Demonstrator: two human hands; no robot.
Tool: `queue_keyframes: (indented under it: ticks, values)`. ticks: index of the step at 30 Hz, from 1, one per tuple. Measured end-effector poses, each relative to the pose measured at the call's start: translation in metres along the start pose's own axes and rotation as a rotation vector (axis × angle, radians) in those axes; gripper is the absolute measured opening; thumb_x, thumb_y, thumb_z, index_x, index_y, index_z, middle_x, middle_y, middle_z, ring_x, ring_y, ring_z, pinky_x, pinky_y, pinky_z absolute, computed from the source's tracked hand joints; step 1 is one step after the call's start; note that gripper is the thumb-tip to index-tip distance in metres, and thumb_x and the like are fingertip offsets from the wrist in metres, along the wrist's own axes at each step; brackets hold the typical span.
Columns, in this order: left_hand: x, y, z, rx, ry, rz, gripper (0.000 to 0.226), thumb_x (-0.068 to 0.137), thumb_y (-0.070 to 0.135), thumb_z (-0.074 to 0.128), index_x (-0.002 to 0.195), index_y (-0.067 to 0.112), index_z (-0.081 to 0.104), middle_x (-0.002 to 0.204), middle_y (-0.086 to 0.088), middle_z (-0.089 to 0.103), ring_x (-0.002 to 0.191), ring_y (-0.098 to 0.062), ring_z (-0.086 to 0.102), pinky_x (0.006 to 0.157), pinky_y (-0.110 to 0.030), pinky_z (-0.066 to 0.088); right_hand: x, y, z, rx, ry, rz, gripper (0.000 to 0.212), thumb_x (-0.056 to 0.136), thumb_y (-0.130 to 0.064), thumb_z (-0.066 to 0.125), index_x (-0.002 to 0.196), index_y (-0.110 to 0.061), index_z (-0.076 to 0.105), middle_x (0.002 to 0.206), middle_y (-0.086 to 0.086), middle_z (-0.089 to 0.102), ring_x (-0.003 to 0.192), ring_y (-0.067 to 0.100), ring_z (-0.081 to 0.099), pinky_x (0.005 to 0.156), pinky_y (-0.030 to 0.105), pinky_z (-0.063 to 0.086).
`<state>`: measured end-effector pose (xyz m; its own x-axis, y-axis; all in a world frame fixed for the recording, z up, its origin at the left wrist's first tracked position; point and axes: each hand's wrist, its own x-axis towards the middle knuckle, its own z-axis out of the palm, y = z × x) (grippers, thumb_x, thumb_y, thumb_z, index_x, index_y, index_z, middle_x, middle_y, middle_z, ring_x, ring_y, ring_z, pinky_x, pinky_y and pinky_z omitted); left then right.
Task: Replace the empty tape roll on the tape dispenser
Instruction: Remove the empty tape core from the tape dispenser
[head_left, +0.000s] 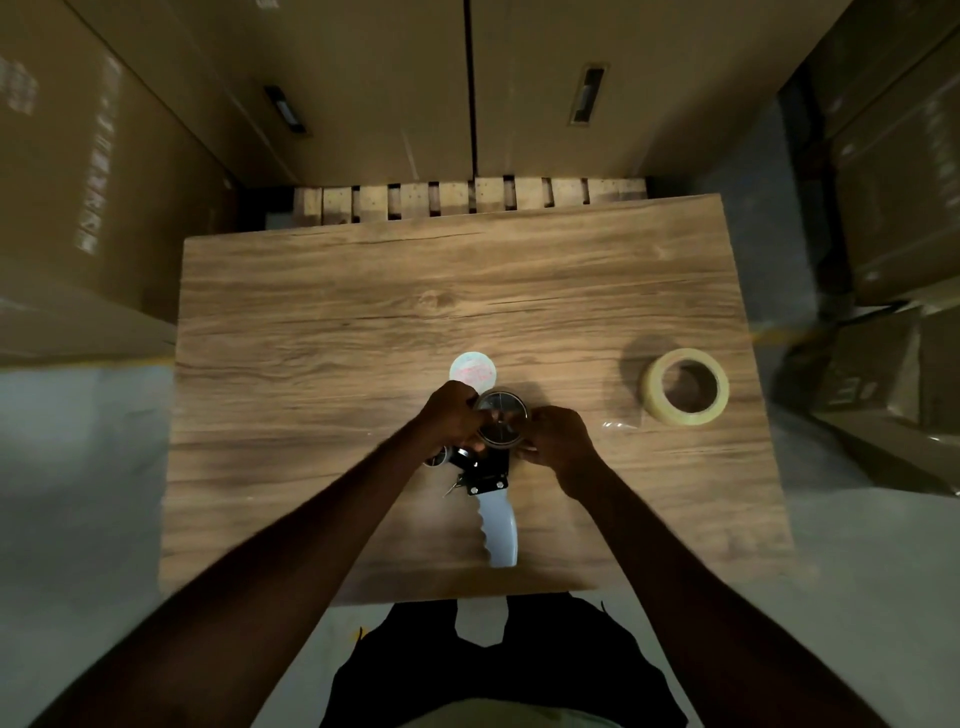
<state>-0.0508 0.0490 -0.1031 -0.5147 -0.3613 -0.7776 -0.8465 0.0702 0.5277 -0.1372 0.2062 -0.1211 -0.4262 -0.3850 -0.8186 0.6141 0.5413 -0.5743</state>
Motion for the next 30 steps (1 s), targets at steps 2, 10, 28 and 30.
queue_keyframes:
  ticks: [2, 10, 28, 30]
  values:
    - [0.000, -0.002, 0.001, 0.033, 0.012, 0.017, 0.020, 0.087, 0.021, 0.075, 0.088, 0.003, 0.067, 0.069, -0.013, 0.072, 0.056, -0.029, 0.073, 0.042, -0.023, 0.048, 0.003, 0.002, -0.002, -0.061, 0.005, -0.009, 0.025, 0.095, -0.015, 0.075, 0.107, 0.006, 0.072, 0.093, 0.013, 0.072, 0.079, 0.021, 0.071, 0.065, 0.024, 0.061]
    - [0.001, -0.002, -0.002, 0.149, 0.038, 0.068, 0.038, 0.084, 0.030, 0.078, 0.060, 0.014, 0.055, 0.057, 0.005, 0.045, 0.066, -0.017, 0.051, 0.050, -0.024, 0.033, 0.004, 0.000, 0.000, -0.006, 0.117, 0.016, 0.024, 0.079, -0.011, 0.092, 0.079, 0.002, 0.072, 0.074, 0.016, 0.070, 0.060, 0.018, 0.071, 0.058, 0.028, 0.064]
    - [-0.009, -0.001, 0.010, 0.196, 0.228, 0.015, 0.032, 0.078, 0.030, 0.079, 0.088, 0.004, 0.063, 0.083, -0.009, 0.066, 0.086, -0.030, 0.067, 0.053, -0.025, 0.038, -0.018, -0.009, 0.012, -0.167, 0.237, -0.087, 0.033, 0.079, -0.026, 0.092, 0.086, -0.010, 0.064, 0.081, 0.003, 0.069, 0.066, 0.019, 0.074, 0.060, 0.048, 0.067]
    - [-0.018, -0.001, 0.014, 0.193, 0.314, 0.005, 0.036, 0.078, 0.029, 0.077, 0.099, 0.003, 0.063, 0.095, -0.012, 0.069, 0.093, -0.033, 0.066, 0.063, -0.029, 0.042, -0.019, -0.010, 0.012, -0.190, 0.214, -0.085, 0.032, 0.083, -0.023, 0.088, 0.098, -0.008, 0.065, 0.091, 0.006, 0.071, 0.067, 0.019, 0.074, 0.058, 0.044, 0.067]
